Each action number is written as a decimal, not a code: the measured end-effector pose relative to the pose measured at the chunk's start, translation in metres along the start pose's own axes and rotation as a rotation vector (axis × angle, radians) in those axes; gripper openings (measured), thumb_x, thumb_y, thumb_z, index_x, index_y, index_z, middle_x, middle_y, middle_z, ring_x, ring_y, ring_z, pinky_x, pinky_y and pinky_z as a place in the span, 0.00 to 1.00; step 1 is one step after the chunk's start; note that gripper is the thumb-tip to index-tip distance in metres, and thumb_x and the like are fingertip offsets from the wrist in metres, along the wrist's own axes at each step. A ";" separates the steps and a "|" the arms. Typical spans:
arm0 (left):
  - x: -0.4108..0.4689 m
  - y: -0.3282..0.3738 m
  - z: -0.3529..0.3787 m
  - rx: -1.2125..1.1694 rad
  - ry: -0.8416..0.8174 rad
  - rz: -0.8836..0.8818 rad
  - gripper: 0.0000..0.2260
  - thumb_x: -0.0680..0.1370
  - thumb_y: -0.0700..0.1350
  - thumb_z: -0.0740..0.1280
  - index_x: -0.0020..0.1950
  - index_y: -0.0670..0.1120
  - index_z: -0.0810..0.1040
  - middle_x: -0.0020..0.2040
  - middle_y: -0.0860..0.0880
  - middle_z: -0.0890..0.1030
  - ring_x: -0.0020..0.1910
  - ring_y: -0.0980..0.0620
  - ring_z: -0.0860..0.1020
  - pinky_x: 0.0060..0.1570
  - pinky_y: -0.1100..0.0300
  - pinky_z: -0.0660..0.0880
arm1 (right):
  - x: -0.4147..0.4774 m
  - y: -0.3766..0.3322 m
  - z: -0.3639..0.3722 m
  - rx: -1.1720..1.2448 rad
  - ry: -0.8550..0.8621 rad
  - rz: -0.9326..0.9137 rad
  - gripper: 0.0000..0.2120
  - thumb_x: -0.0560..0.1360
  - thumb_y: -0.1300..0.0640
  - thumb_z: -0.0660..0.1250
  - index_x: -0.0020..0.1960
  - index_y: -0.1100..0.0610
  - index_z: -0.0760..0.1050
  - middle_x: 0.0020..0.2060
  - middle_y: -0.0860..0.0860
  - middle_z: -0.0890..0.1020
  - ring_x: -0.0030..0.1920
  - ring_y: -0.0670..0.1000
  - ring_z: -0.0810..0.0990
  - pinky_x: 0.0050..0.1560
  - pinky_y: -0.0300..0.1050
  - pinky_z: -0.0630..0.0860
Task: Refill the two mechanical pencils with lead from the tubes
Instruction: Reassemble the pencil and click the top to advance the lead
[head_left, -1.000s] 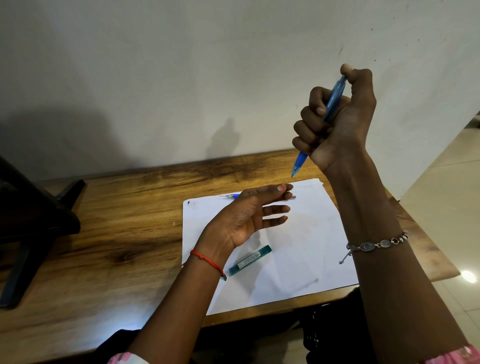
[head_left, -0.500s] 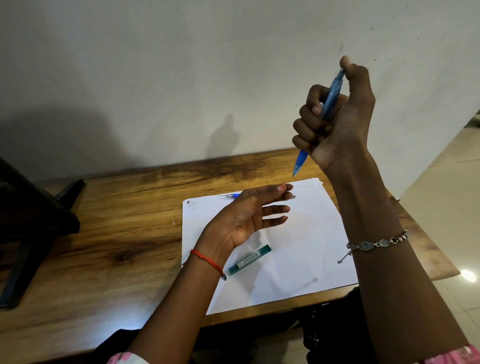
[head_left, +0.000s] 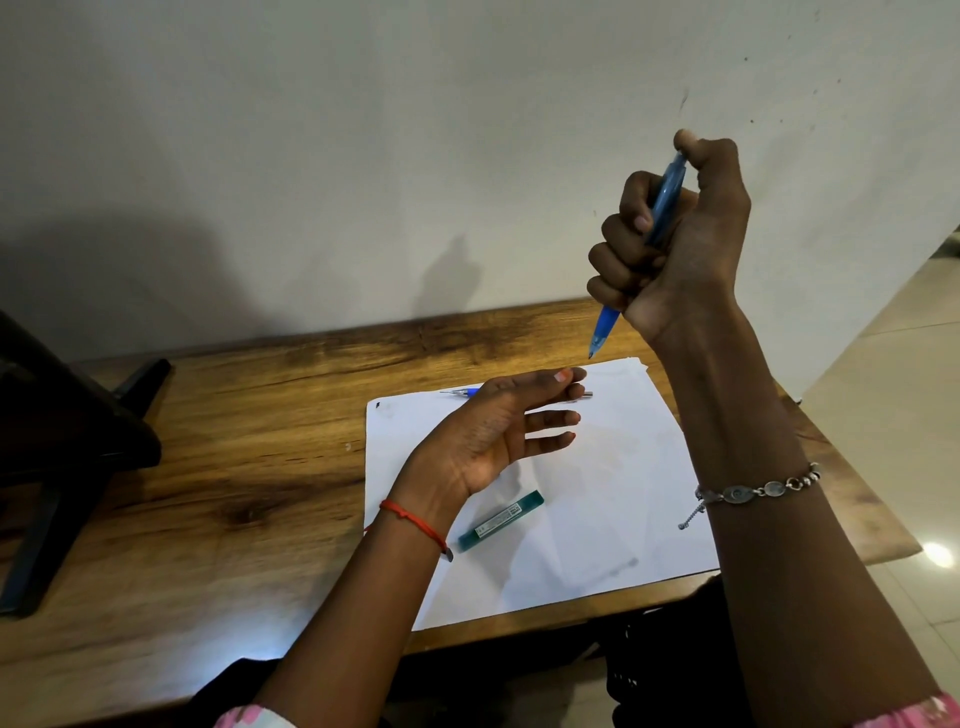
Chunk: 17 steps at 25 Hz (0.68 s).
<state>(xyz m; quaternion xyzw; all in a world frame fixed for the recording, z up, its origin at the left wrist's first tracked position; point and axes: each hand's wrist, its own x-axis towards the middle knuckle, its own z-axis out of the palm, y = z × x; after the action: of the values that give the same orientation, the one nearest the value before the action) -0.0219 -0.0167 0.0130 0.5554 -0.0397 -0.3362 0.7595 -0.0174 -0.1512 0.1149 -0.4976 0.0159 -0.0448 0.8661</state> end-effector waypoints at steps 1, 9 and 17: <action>0.000 0.000 0.000 -0.001 0.000 0.000 0.08 0.77 0.44 0.64 0.44 0.49 0.82 0.37 0.55 0.83 0.34 0.57 0.80 0.40 0.62 0.80 | 0.000 0.000 0.000 0.000 0.002 -0.002 0.27 0.77 0.43 0.50 0.24 0.56 0.57 0.16 0.47 0.55 0.19 0.47 0.50 0.25 0.34 0.49; 0.000 0.000 0.000 0.000 -0.002 0.003 0.08 0.77 0.44 0.64 0.44 0.49 0.82 0.37 0.55 0.83 0.35 0.57 0.80 0.40 0.62 0.80 | -0.001 -0.002 0.000 0.006 0.039 -0.031 0.26 0.77 0.43 0.50 0.24 0.56 0.57 0.17 0.47 0.54 0.21 0.47 0.49 0.26 0.36 0.48; 0.000 0.000 -0.001 0.020 -0.027 0.014 0.07 0.77 0.44 0.63 0.47 0.49 0.82 0.37 0.56 0.82 0.35 0.57 0.80 0.40 0.63 0.80 | -0.002 -0.001 0.001 0.010 0.035 -0.011 0.26 0.76 0.42 0.50 0.24 0.56 0.56 0.16 0.47 0.54 0.21 0.47 0.49 0.25 0.35 0.48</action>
<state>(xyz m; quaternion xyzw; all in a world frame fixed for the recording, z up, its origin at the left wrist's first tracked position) -0.0217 -0.0158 0.0123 0.5583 -0.0570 -0.3379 0.7555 -0.0197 -0.1509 0.1161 -0.4924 0.0283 -0.0583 0.8679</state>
